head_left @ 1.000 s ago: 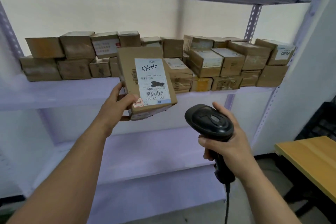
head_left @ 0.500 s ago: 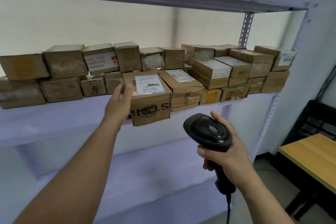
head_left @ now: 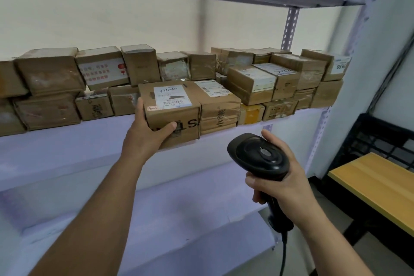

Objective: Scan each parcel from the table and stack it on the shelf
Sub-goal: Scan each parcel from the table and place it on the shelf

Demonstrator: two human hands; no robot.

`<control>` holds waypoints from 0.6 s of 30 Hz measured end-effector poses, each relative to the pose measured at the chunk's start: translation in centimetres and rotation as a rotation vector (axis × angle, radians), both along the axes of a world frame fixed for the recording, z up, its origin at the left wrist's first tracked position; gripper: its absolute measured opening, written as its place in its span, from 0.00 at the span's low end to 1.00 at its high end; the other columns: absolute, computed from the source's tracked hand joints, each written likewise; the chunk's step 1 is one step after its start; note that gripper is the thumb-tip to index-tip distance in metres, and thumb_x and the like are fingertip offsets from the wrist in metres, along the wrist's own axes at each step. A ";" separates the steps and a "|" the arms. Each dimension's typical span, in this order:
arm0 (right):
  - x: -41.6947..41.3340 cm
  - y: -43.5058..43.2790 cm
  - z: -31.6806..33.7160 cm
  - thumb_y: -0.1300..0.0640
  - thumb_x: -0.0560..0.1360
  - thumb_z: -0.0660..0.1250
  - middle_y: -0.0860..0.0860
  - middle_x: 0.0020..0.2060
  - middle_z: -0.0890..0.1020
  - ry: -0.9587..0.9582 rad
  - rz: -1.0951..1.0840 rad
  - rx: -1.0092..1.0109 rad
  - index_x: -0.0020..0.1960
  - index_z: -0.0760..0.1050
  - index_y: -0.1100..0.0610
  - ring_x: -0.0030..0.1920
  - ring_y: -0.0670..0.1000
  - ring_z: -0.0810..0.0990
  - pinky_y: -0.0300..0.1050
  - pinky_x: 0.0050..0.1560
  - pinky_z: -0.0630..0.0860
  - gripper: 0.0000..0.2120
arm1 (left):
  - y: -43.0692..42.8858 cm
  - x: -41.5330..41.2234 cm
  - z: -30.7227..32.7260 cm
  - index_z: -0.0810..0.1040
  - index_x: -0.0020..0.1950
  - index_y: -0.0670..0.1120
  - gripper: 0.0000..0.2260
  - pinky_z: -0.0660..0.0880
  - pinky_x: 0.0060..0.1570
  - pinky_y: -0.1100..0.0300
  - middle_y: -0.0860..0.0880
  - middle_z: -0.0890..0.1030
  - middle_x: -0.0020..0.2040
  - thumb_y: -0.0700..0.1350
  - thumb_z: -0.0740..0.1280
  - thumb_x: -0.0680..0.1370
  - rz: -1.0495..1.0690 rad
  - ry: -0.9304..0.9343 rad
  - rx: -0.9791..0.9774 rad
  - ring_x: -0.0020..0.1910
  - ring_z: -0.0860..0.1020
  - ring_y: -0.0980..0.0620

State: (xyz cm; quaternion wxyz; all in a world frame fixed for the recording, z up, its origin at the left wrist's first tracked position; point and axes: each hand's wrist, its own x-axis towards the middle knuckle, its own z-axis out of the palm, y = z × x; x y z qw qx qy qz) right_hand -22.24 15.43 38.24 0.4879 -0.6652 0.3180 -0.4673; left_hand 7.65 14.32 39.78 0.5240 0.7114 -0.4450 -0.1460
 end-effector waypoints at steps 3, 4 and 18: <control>-0.1 -0.2 -0.1 0.73 0.66 0.75 0.55 0.55 0.80 0.021 -0.018 -0.008 0.66 0.70 0.33 0.29 0.61 0.80 0.53 0.32 0.79 0.43 | -0.6 0.0 -0.1 0.43 0.79 0.57 0.45 0.66 0.66 0.49 0.49 0.65 0.75 0.57 0.71 0.73 0.047 -0.038 -0.003 0.72 0.65 0.45; -0.1 -0.1 -0.2 0.73 0.66 0.75 0.55 0.55 0.80 0.026 -0.022 -0.008 0.66 0.69 0.33 0.29 0.61 0.80 0.53 0.32 0.79 0.43 | -0.8 -0.1 -0.2 0.43 0.79 0.57 0.45 0.66 0.66 0.49 0.48 0.64 0.75 0.57 0.71 0.73 0.056 -0.048 -0.006 0.72 0.65 0.45; -2.0 2.0 -0.7 0.72 0.67 0.75 0.52 0.57 0.79 0.041 -0.035 0.010 0.68 0.68 0.37 0.29 0.60 0.80 0.54 0.32 0.80 0.42 | 2.8 -4.6 -2.8 0.49 0.79 0.49 0.43 0.58 0.71 0.49 0.46 0.52 0.79 0.54 0.73 0.73 0.223 -0.079 -0.164 0.77 0.52 0.49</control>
